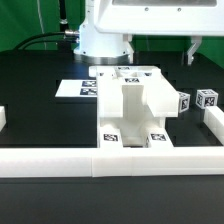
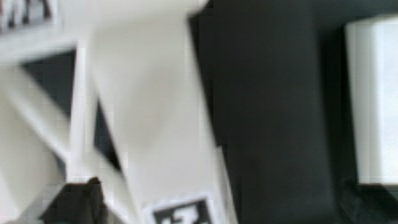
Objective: Assemble chair
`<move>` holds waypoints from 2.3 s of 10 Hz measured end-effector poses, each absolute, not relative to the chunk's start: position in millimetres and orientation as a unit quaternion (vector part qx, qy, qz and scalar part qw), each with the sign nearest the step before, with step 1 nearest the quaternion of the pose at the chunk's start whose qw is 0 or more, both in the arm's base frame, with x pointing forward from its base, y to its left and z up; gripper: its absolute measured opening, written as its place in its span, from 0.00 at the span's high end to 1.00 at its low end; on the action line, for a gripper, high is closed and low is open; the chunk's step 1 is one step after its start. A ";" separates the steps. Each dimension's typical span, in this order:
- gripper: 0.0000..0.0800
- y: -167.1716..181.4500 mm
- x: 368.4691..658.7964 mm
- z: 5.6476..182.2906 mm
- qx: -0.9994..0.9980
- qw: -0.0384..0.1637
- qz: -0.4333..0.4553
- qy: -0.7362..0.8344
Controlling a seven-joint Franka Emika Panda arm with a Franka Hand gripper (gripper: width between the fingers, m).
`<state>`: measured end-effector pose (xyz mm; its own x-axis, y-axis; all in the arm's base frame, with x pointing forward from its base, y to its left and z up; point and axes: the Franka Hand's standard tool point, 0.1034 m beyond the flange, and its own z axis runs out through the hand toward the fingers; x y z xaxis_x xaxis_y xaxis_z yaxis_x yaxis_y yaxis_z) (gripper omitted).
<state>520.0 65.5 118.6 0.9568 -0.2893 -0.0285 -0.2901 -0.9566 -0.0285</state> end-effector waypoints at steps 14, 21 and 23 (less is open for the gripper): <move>0.19 175.2 462.3 57.1 -0.988 0.004 -0.007 0.154; 0.19 186.7 449.0 35.6 -0.990 -0.001 -0.011 0.139; 0.19 188.8 444.1 27.7 -0.991 -0.004 -0.010 0.133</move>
Offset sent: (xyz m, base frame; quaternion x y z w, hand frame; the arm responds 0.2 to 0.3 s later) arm -0.0211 0.0653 -0.0260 -0.0260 0.0407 0.0434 0.9979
